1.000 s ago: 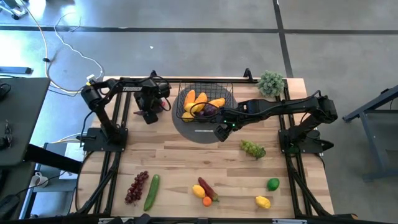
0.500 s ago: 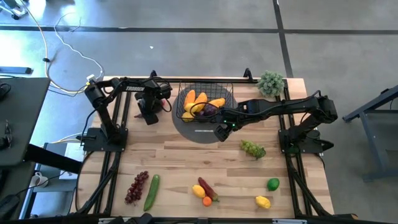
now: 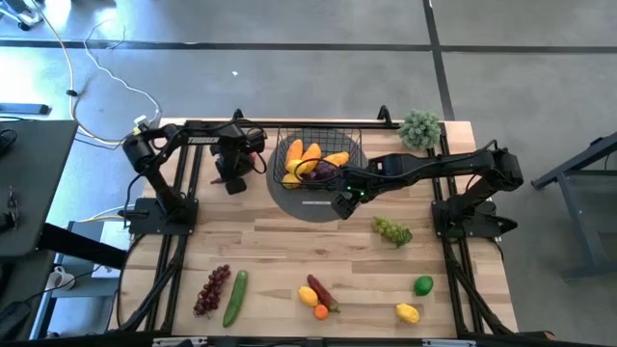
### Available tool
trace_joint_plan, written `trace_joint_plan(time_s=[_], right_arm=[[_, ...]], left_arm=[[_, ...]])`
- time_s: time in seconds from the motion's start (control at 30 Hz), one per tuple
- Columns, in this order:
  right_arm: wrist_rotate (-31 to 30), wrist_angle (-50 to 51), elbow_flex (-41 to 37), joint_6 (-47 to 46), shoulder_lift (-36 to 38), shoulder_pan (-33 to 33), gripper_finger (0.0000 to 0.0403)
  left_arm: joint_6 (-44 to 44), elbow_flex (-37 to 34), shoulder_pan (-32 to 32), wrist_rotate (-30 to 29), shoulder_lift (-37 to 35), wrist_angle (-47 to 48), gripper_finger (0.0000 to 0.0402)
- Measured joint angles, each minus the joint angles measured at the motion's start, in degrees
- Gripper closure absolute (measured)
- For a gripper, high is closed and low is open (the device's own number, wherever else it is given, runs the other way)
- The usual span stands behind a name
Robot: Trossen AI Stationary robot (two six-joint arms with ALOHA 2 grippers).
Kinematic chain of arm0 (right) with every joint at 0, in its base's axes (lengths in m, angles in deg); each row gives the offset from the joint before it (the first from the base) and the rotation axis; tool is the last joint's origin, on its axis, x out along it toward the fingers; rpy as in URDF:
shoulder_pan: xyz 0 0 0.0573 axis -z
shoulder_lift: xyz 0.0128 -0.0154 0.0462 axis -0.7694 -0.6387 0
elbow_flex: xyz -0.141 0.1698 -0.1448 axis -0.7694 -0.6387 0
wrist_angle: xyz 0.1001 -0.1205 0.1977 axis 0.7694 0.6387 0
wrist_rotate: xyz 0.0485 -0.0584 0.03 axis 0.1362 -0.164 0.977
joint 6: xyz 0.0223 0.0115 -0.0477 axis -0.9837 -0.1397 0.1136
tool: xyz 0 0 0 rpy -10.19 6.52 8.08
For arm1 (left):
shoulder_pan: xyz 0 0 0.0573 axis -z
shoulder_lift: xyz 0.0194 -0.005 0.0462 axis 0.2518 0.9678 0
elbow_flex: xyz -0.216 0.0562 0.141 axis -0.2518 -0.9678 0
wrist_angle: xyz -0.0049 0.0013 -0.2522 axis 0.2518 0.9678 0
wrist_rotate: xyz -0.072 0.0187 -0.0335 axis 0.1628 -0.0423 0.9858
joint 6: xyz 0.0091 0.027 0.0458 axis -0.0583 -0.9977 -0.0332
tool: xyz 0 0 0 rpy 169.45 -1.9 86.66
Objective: Build produce basket
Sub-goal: Put the purple eggplant into the black wire basket
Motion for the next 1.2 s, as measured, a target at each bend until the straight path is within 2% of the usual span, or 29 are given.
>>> trace_joint_plan(time_s=[0.13, 0.43, 0.7, 0.83, 1.03, 1.2], right_arm=[[-0.01, 0.00, 0.00, -0.01, 0.00, 0.00, 0.0084], [-0.16, 0.00, 0.00, -0.14, 0.00, 0.02, 0.0084], [-0.36, -0.02, 0.00, -0.14, 0.00, 0.02, 0.0084], [-1.20, -0.02, 0.00, -0.17, 0.00, 0.00, 0.0084], [-6.79, -0.03, 0.00, -0.17, 0.00, 0.02, 0.0084], [-10.56, -0.04, 0.00, 0.70, 0.00, 0.67, 0.0084]], left_arm=[[0.45, 0.00, 0.44, 1.96, -3.35, 0.66, 0.0357], [1.68, 0.00, 0.40, 11.17, -13.87, 2.12, 0.0357], [6.06, 0.00, 0.40, 11.73, -24.41, 2.64, 0.0357], [8.49, 0.00, 0.40, 14.32, -29.01, 2.06, 0.0357], [13.41, 0.00, 0.40, 21.62, -34.31, -4.59, 0.0357], [17.77, 0.00, 0.40, 23.22, -36.69, -13.58, 0.0357]])
